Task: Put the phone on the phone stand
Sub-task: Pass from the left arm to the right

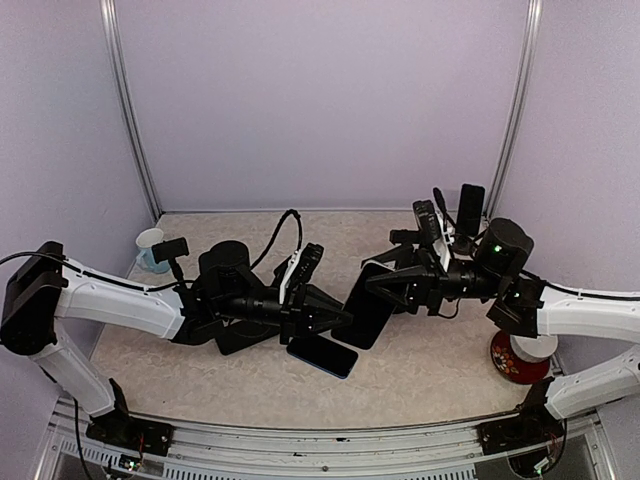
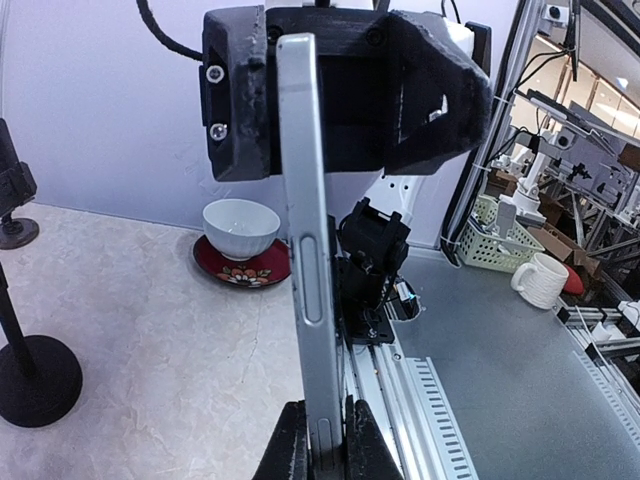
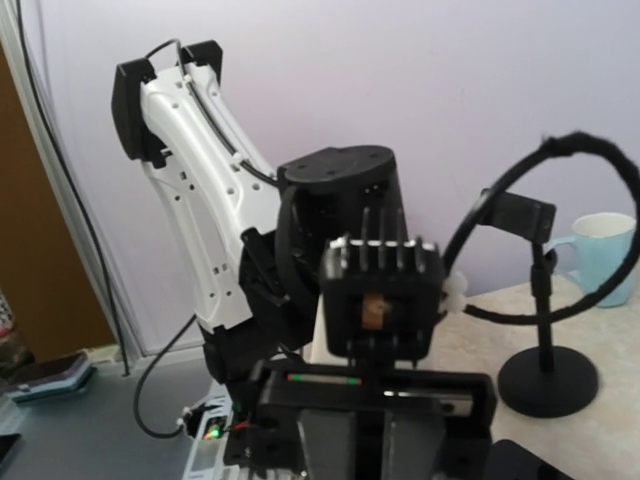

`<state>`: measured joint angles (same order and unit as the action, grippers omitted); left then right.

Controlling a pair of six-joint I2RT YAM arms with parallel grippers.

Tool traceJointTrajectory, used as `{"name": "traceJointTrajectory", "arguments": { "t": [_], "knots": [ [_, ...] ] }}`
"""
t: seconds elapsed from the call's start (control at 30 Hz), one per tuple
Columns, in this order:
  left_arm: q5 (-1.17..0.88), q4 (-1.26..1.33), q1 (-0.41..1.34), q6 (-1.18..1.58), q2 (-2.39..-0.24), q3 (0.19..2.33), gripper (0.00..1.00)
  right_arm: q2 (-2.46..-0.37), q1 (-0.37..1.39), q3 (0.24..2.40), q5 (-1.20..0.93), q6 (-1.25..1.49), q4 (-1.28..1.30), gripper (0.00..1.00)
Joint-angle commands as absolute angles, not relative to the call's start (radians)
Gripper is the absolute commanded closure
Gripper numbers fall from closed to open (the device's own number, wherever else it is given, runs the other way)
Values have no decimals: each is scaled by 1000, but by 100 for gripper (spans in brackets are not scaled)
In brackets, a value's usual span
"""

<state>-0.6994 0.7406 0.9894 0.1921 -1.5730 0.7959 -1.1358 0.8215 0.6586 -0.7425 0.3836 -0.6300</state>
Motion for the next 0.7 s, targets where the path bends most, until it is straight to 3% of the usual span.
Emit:
{"name": "traceJointTrajectory", "arguments": {
  "t": [0.0,0.37,0.67],
  "knots": [
    [-700,826,996,198,-1557,796,100,-1169,815,671,-782,415,-695,55],
    [-696,822,995,198,-1561,796,100,-1191,814,672,-787,436,-730,71],
    [-690,822,998,201,-1568,801,100,-1207,814,679,-787,449,-745,100]
  ]
}}
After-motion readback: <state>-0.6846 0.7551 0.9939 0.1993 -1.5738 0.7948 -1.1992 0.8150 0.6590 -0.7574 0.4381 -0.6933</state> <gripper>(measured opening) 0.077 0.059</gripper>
